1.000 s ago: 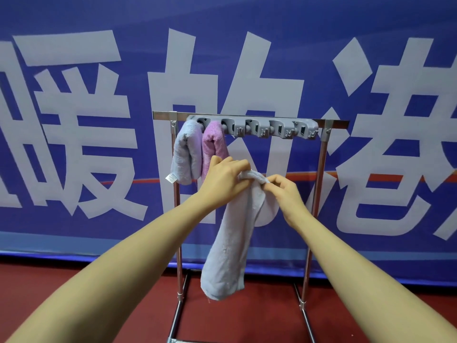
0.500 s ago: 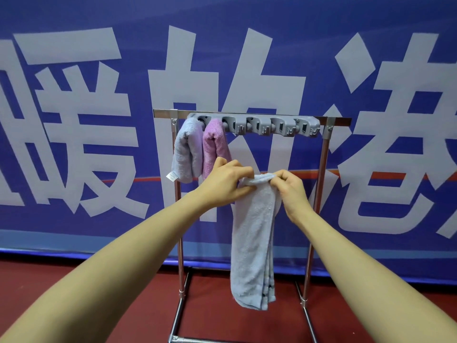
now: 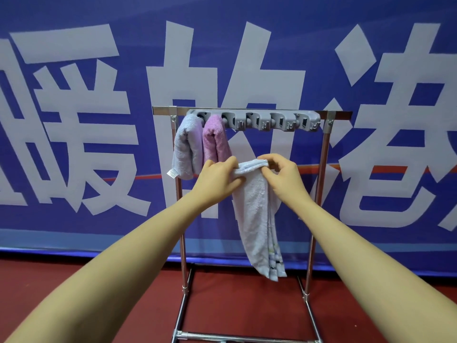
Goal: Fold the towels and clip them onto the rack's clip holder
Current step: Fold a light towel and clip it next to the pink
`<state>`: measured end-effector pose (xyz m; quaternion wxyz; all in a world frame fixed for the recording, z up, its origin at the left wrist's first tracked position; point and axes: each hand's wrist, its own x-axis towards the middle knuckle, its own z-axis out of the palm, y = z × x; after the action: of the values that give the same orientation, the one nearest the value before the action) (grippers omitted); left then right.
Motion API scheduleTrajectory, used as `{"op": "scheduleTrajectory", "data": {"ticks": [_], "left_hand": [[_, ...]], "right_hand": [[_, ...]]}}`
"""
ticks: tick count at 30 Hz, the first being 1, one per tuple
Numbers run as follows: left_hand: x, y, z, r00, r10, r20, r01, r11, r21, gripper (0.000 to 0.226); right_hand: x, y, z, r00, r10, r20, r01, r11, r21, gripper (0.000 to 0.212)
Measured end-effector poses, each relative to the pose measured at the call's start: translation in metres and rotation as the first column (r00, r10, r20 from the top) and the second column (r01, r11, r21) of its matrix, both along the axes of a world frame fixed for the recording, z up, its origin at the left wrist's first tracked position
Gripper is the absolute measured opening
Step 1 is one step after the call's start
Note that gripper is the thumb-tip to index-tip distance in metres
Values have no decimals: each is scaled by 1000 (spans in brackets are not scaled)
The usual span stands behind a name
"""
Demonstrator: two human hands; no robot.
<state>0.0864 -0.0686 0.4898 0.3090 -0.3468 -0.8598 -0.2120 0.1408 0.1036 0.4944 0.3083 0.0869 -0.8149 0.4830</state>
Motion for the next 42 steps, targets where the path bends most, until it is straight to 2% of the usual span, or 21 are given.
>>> {"op": "scheduleTrajectory", "data": {"ticks": [3,6,11,15,17,20,22,24,26,29,31,36,38,40,42], "left_hand": [[-2,3,-2,979,-78,186,30,968,249,35],[3,7,3,947,-165,274,38,909,414,51],[12,18,-6,810,-321,491,-6,833,554,63],[7,27,-8,721,-418,553,18,808,588,52],[7,33,-11,737,-398,546,24,823,568,39],[5,40,-13,836,-275,474,-70,805,590,20],[4,42,-6,882,-238,407,-77,779,622,11],[7,40,4,934,-155,321,-55,827,559,8],[10,38,16,981,-4,194,-78,908,413,11],[10,37,31,985,172,15,-171,960,222,15],[6,36,38,974,227,-26,-222,966,130,14],[3,35,37,976,202,-76,-208,976,-69,21],[2,33,33,976,176,-130,-187,980,-75,19],[2,30,32,976,153,-153,-164,985,-56,22],[-1,27,32,975,122,-186,-133,990,-45,25]], "right_hand": [[-1,-1,9,999,-4,-47,3,1000,-23,19],[0,-1,18,995,-15,-98,6,996,-91,18],[3,-4,34,980,-13,-197,-16,990,-143,16],[7,4,42,966,-44,-256,0,986,-166,16],[8,11,44,961,-74,-268,25,983,-180,19],[7,24,40,958,-163,-238,114,971,-209,16],[5,34,34,954,-238,-179,201,958,-202,14],[4,41,27,951,-294,-98,273,945,-181,18],[1,43,19,935,-352,-44,346,932,-107,30],[-2,36,7,884,-459,-89,467,872,143,62],[0,23,0,887,-442,-134,462,844,274,71],[-12,-7,-10,920,-303,-247,391,745,541,73],[-21,-14,-7,908,-336,-250,418,671,612,70],[-24,-16,-2,897,-363,-252,430,585,688,57],[-25,-16,-1,917,-308,-252,387,543,745,46]]}}
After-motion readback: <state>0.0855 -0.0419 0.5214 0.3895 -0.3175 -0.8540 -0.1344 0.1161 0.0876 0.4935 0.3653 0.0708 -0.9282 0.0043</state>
